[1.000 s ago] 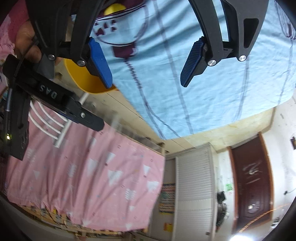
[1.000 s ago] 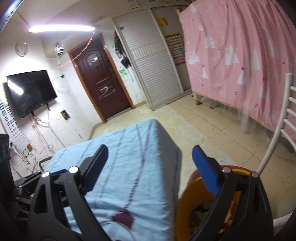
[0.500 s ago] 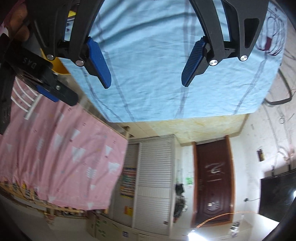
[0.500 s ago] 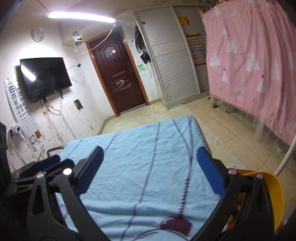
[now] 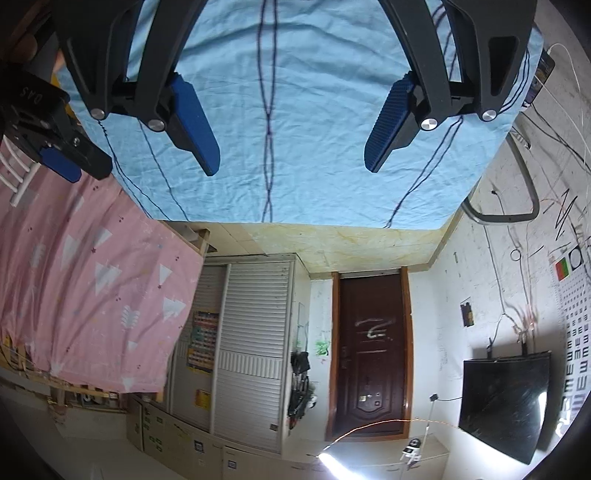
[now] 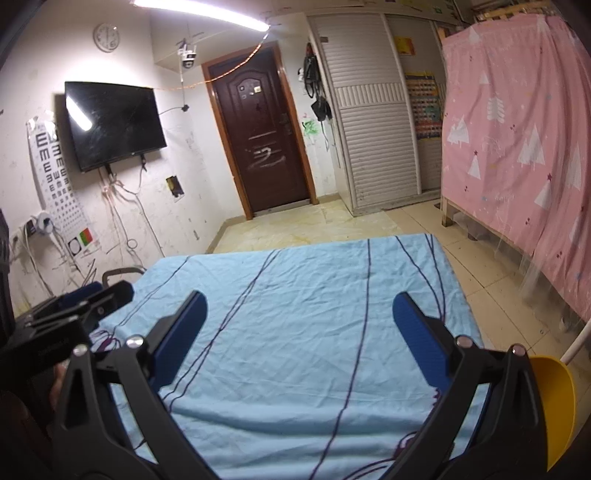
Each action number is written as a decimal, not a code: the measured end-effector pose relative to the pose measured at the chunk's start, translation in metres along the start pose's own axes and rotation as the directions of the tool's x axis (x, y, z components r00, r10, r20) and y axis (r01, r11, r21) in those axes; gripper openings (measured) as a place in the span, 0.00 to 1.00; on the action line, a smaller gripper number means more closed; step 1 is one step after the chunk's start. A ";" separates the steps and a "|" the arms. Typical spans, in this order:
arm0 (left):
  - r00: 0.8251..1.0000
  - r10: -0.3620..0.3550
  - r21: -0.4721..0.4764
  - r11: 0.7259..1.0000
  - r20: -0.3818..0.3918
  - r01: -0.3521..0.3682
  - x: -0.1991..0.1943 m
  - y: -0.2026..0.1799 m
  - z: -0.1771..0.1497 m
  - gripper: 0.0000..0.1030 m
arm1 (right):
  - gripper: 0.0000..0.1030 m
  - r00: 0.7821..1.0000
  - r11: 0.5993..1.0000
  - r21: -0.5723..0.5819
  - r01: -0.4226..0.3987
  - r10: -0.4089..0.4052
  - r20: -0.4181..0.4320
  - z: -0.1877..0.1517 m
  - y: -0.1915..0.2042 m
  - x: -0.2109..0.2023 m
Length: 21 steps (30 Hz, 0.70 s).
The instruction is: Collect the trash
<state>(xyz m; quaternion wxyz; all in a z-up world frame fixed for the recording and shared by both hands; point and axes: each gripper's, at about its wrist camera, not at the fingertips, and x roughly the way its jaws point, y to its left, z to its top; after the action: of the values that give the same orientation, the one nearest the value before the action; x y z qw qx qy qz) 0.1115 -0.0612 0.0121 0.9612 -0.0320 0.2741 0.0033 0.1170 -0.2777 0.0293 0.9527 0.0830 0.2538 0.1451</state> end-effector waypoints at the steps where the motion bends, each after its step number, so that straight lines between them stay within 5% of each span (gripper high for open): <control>1: 1.000 0.002 -0.007 1.000 0.000 -0.002 0.000 0.004 0.000 0.70 | 0.94 1.000 1.000 -0.009 -0.001 0.001 -0.002 0.000 0.004 0.001; 21: 1.000 0.023 -0.032 0.999 -0.004 -0.023 -0.003 0.023 -0.006 0.73 | 0.94 1.000 0.999 -0.048 -0.017 0.017 -0.013 0.000 0.024 0.006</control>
<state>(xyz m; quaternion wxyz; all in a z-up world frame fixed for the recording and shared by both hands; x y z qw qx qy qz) 0.1052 -0.0382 0.0072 0.9600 -0.0444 0.2760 0.0186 0.1159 -0.2529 0.0320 0.9515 0.0614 0.2554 0.1598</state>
